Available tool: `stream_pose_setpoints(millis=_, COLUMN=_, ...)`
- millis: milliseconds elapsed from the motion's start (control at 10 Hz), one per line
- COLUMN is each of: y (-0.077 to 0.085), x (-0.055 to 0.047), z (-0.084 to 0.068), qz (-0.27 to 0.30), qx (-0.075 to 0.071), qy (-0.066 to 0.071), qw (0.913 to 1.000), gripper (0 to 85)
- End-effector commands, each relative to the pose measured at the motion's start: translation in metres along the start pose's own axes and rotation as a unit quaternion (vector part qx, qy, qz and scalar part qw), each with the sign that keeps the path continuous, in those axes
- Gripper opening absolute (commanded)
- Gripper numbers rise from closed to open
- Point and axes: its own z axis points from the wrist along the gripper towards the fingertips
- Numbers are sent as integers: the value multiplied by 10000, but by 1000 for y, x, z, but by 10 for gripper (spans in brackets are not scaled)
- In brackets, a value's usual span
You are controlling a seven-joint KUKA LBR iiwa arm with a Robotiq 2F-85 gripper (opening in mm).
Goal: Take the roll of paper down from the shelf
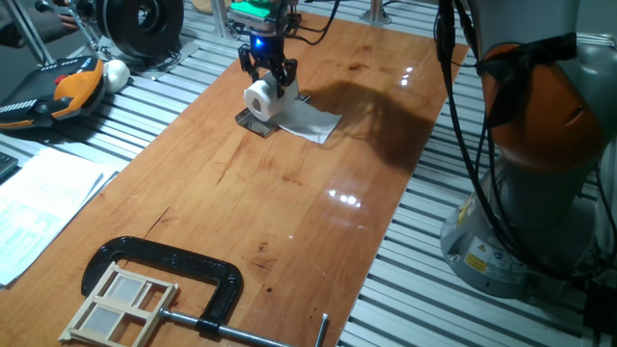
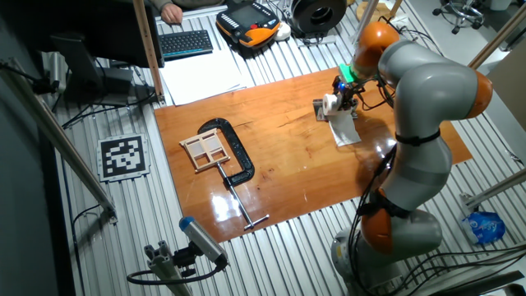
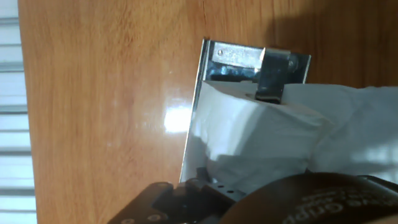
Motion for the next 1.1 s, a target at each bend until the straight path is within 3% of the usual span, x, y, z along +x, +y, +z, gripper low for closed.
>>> stream_pose_setpoints(millis=0, y=0, x=2, z=-1, qz=7, qx=-3, qy=11, qw=10000, gripper=0)
stream_pose_setpoints(millis=400, y=-2, x=28, z=-5, qz=225, qx=-79, qy=58, qw=9997, gripper=0)
stream_pose_setpoints(millis=600, y=-2, x=43, z=1, qz=320, qx=-134, qy=-9, qw=9994, gripper=0)
stream_pose_setpoints(millis=800, y=-1, x=52, z=-1, qz=352, qx=-72, qy=5, qw=9994, gripper=0)
stream_pose_setpoints(millis=1000, y=-2, x=67, z=-6, qz=461, qx=-22, qy=-80, qw=9989, gripper=0)
